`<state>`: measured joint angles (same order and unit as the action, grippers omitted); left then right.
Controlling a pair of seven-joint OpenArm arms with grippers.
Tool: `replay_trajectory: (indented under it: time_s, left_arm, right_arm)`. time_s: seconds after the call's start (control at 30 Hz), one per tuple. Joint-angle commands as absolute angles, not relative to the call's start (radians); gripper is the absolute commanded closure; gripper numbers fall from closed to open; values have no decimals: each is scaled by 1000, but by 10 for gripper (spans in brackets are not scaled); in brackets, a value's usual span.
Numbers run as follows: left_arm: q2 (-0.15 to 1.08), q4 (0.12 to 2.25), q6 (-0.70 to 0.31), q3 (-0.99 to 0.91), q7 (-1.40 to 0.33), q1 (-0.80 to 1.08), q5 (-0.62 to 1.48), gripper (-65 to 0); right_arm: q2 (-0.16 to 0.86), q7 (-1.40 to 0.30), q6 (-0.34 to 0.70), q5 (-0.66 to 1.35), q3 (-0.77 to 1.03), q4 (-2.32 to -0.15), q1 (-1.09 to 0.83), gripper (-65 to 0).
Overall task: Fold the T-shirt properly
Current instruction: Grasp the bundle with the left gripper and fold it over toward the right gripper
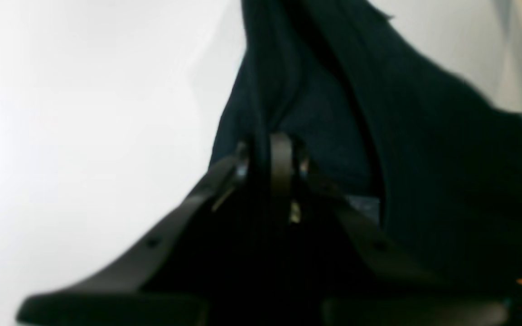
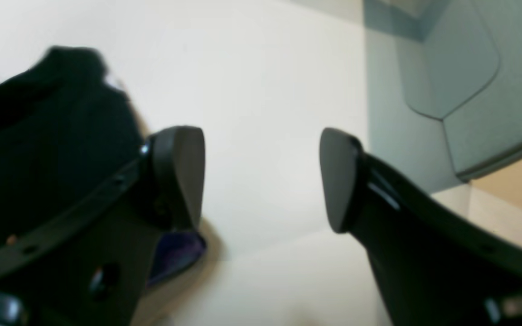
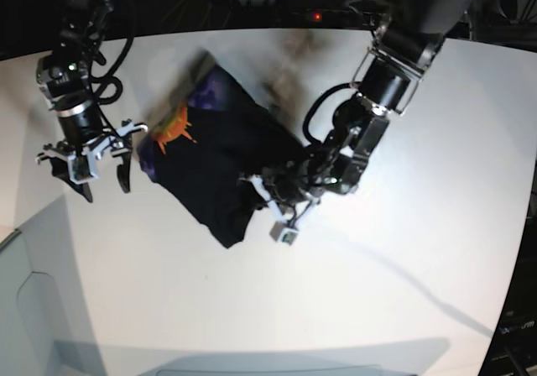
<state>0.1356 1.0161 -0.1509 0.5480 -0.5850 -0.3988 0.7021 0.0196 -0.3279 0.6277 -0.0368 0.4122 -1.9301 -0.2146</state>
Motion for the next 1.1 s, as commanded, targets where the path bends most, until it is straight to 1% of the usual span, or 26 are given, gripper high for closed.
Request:
replay_trajectory:
  time_s: [0.0,0.1,0.2,0.27,0.33,0.4,0.43,0.5,0.57,0.6,0.63,0.67,0.73,0.83,0.9,1.0,1.07]
  left_arm:
    - [120,992,-127,622,-627,-437,674,-1]
    - [74,932,-127,822,-573,-536,671,-2]
    - [31,881,-127,997,-524,-615,671,-2]
    - [-2,849,-127,1089,-504,-656,671,-5]
    - [-30,831,-127,1139,-504,-679,671,-6]
    - [-44,826,-127,1147,-507,-687,671,-23]
    - [-44,826,-127,1147,-507,-691,671,-51]
    - [-44,832,-127,1145,-507,-705,671,-147]
    - [-44,840,-127,1152,-509,-728,671,-269]
    - [-44,840,-127,1152,-516,-736,671,-319]
    - [-44,843,-127,1150,-516,-745,671,-348]
    - [-44,849,-127,1144,-513,-751,671,-363]
    - [-39,883,-117,1132,-510,-768,671,-366]
    - [-36,932,-119,1066,-519,-780,670,-366]
    - [-35,958,-117,1026,-521,-782,670,-366]
    - [16,1035,-117,935,-521,-776,670,-367]
    - [79,1107,-116,855,-521,-766,677,-367]
  right_arm:
    - [27,-298,621,-21,415,-1948,-205,-404]
    - [24,-298,621,-21,443,-1948,-213,-404]
    - [-1,-298,621,-21,479,-1948,-209,-404]
    - [-7,-298,621,-21,504,-1948,-208,-404]
    - [-8,-298,621,-21,507,-1948,-211,-404]
    - [-8,-298,621,-21,507,-1948,-217,-404]
    - [-8,-300,621,-21,507,-1948,-219,-404]
    - [-25,-300,621,-21,507,-1948,-219,-404]
    - [-50,-300,621,-22,507,-1948,-223,-404]
    - [-58,-300,621,-24,507,-1948,-231,-404]
    - [-64,-300,621,-24,504,-1948,-234,-404]
    - [-65,-300,621,-22,501,-1948,-237,-404]
    - [-82,-300,621,-21,498,-1945,-248,-404]
    - [-120,-300,621,-21,498,-1939,-251,-404]
    - [-128,-300,621,-21,498,-1917,-249,-404]
    - [-128,-292,621,-21,496,-1848,-237,-403]
    - [-127,-292,621,-25,507,-1801,-217,-403]
